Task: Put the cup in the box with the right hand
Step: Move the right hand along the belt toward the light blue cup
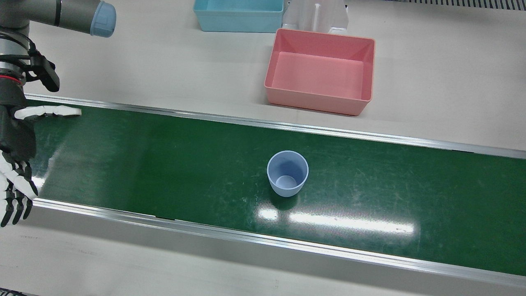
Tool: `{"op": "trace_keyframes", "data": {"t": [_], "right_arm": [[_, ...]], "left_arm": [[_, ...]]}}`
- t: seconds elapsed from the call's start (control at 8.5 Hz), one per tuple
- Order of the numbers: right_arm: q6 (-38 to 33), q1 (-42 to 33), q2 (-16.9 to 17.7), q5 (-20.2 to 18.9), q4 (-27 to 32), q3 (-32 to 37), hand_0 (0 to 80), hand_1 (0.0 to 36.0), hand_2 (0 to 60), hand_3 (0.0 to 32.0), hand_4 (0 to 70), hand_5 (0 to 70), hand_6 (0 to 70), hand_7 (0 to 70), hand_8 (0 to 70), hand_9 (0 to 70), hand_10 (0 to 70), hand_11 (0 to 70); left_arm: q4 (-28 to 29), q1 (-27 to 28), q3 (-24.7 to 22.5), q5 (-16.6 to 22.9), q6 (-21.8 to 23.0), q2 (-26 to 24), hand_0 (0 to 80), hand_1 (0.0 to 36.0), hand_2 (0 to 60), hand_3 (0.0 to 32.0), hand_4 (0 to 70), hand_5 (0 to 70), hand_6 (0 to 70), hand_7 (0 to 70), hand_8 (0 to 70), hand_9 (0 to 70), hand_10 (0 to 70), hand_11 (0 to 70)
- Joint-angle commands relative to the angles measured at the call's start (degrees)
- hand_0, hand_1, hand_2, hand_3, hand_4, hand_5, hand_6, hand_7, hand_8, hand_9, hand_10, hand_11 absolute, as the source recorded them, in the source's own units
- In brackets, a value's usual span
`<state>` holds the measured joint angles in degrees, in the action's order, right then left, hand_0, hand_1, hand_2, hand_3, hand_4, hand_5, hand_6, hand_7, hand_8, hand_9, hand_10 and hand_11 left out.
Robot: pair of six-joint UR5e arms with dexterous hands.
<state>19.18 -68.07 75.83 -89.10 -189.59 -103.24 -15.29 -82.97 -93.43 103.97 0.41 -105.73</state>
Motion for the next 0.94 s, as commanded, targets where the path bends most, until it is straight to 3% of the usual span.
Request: {"op": "trace_keyframes", "data": {"t": [0.0,0.24,0.35,0.47,0.59,0.71,0.82], "right_arm": [[3.14,2.41,-0.07,0.50,-0.34,-0.21,58.7,17.9,1.4,0.0,0.0,6.6,0.0,0.0,0.0,0.0,0.0,0.0],[3.41,5.03,-0.07,2.00,-0.51,-0.30,61.9,16.1,0.0,0.0,0.0,6.9,0.0,0.0,0.0,0.0,0.0,0.0],[3.93,6.27,-0.07,4.44,-0.52,-0.56,62.6,21.9,0.0,0.0,0.0,7.4,0.0,0.0,0.0,0.0,0.0,0.0],[3.94,7.76,-0.07,5.77,-0.60,-0.39,62.7,23.3,0.5,0.0,0.0,7.6,0.0,0.0,0.0,0.0,0.0,0.0],[3.85,9.17,-0.25,7.26,-1.04,-0.47,66.1,20.7,0.5,0.0,0.0,7.6,0.0,0.0,0.0,0.0,0.0,0.0],[2.63,9.35,-0.77,8.58,-2.78,-0.65,62.6,24.3,0.0,0.0,0.0,7.7,0.0,0.0,0.0,0.0,0.0,0.0],[-1.91,9.88,-1.64,10.94,-9.07,-3.17,62.5,24.4,0.4,0.0,0.0,7.6,0.0,0.0,0.0,0.0,0.0,0.0]], "left_arm": [[0.00,0.00,0.00,0.00,0.02,0.00,0.0,0.0,0.0,0.0,0.0,0.0,0.0,0.0,0.0,0.0,0.0,0.0],[0.00,0.00,0.00,0.00,0.02,0.00,0.0,0.0,0.0,0.0,0.0,0.0,0.0,0.0,0.0,0.0,0.0,0.0],[0.00,0.00,0.00,0.00,0.02,0.00,0.0,0.0,0.0,0.0,0.0,0.0,0.0,0.0,0.0,0.0,0.0,0.0],[0.00,0.00,0.00,0.00,0.02,0.00,0.0,0.0,0.0,0.0,0.0,0.0,0.0,0.0,0.0,0.0,0.0,0.0],[0.00,0.00,-0.09,0.00,-0.06,0.00,0.0,0.0,0.0,0.0,0.0,0.0,0.0,0.0,0.0,0.0,0.0,0.0],[0.00,0.00,-0.09,0.00,-0.06,0.00,0.0,0.0,0.0,0.0,0.0,0.0,0.0,0.0,0.0,0.0,0.0,0.0],[0.00,0.00,-0.09,0.00,0.02,0.00,0.0,0.0,0.0,0.0,0.0,0.0,0.0,0.0,0.0,0.0,0.0,0.0]]}}
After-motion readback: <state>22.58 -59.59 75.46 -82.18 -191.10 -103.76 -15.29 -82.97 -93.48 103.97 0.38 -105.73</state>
